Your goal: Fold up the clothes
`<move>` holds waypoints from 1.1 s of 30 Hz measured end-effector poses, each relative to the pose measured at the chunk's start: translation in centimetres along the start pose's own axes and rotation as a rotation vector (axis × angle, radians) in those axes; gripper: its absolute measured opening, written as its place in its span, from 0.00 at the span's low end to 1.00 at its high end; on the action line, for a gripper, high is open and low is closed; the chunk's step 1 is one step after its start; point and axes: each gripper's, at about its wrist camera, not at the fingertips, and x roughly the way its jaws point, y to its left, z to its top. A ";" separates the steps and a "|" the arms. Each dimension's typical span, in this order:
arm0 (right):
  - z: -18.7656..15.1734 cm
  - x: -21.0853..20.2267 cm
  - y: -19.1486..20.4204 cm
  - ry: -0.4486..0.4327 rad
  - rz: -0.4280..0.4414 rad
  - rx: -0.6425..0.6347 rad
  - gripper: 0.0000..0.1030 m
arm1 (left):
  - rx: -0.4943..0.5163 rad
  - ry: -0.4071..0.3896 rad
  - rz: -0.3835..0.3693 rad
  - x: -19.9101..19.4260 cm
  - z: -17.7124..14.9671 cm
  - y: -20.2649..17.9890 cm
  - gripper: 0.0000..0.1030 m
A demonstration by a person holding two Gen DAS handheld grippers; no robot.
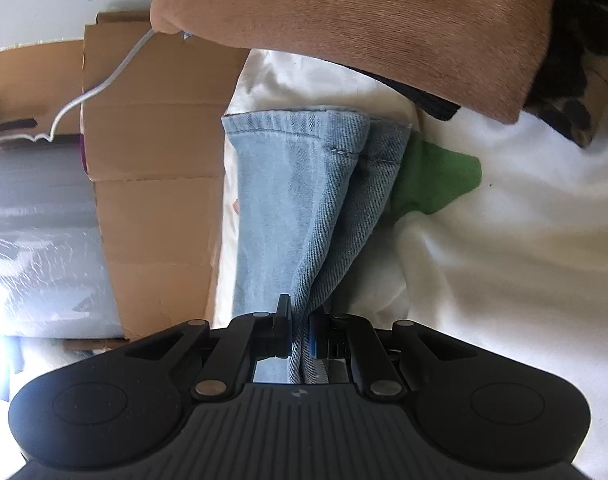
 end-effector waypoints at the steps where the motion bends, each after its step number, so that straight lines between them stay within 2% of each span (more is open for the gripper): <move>1: 0.0 0.0 0.0 0.000 0.012 0.008 0.06 | -0.017 -0.008 -0.046 -0.3 0.0 0.0 0.25; 3: 0.0 0.0 0.0 0.000 0.022 0.012 0.06 | -0.045 -0.022 -0.116 -0.9 -0.1 0.1 0.25; 6: 0.0 0.2 0.0 0.002 0.016 0.008 0.06 | -0.031 -0.009 -0.074 -0.7 -0.1 0.2 0.25; 9: 0.0 0.4 -0.1 -0.002 0.012 0.008 0.08 | -0.058 -0.018 -0.039 0.0 0.1 0.7 0.38; 11: 0.0 0.5 -0.3 -0.005 0.001 0.009 0.09 | -0.070 -0.030 -0.031 0.4 -0.1 0.6 0.50; 14: 0.1 0.7 -0.7 -0.013 -0.016 0.007 0.09 | -0.074 -0.039 -0.036 1.3 -0.6 0.2 0.54; 18: 0.1 1.5 -1.0 -0.031 -0.029 0.019 0.12 | -0.104 -0.071 -0.041 1.9 -1.2 -0.1 0.54; 21: -0.3 2.2 -1.5 -0.053 -0.033 0.062 0.11 | -0.124 -0.094 -0.031 2.0 -1.3 -0.1 0.45; 23: -0.5 2.5 -1.7 -0.069 -0.037 0.076 0.11 | -0.109 -0.097 -0.002 1.9 -1.3 -0.3 0.26; 26: -0.7 2.3 -1.4 -0.093 -0.048 0.082 0.07 | -0.099 -0.109 0.022 1.5 -1.5 -0.4 0.24; 33: -2.0 0.5 -0.1 -0.166 -0.053 0.124 0.06 | -0.084 -0.194 0.088 0.7 -2.3 -3.3 0.20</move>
